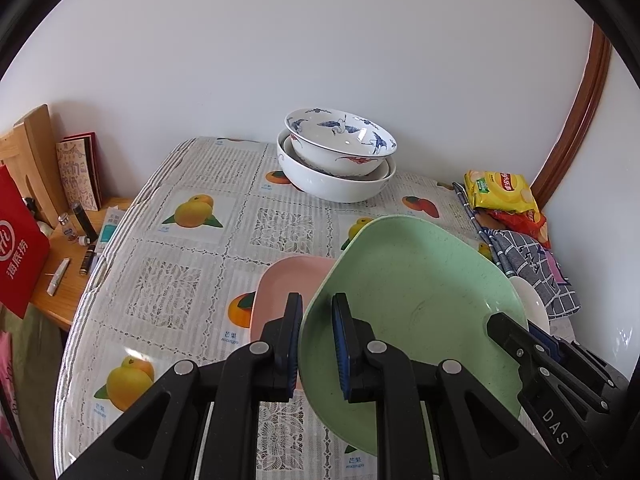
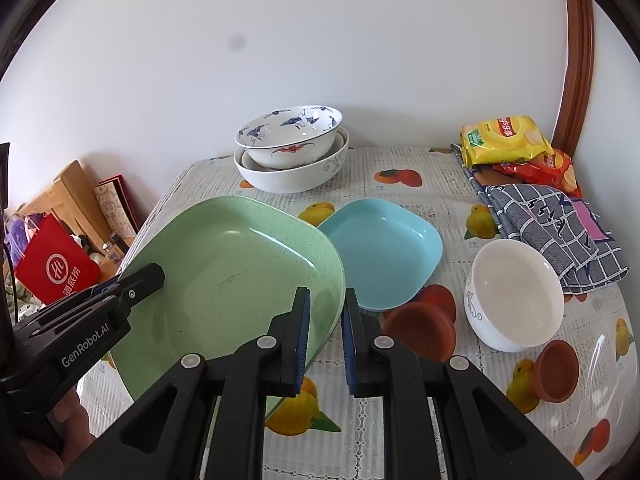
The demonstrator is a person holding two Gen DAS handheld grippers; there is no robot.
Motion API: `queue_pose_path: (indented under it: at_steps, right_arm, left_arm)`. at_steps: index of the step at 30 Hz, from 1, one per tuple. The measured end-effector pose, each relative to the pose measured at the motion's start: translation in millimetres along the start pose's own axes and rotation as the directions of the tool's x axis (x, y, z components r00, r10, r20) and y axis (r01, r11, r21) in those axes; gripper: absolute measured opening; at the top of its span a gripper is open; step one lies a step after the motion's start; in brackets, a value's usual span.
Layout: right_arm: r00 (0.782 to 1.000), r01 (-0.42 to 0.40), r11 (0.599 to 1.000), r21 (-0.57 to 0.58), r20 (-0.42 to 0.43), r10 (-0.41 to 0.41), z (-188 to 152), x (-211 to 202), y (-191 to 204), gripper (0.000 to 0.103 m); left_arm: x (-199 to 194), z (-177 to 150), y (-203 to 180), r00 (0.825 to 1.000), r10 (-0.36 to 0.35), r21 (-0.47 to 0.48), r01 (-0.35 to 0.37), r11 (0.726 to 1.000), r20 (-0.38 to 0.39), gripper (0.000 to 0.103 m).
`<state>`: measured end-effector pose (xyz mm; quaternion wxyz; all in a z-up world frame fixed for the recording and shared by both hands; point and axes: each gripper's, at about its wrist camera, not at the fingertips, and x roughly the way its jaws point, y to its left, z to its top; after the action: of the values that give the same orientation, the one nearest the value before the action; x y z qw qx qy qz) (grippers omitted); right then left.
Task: Organize plates and bowls
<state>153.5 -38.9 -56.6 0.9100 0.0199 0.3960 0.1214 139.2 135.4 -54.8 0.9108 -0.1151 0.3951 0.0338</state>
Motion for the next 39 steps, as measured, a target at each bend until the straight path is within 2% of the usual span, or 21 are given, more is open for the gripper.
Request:
queue_pose_path:
  at_steps: [39]
  right_arm:
    - [1.0, -0.005, 1.0, 0.022, -0.014, 0.005, -2.1, 6.9, -8.5, 0.015]
  left_arm:
    - [1.9, -3.9, -3.7, 1.0, -0.001, -0.006, 0.001, 1.0, -0.01, 0.015]
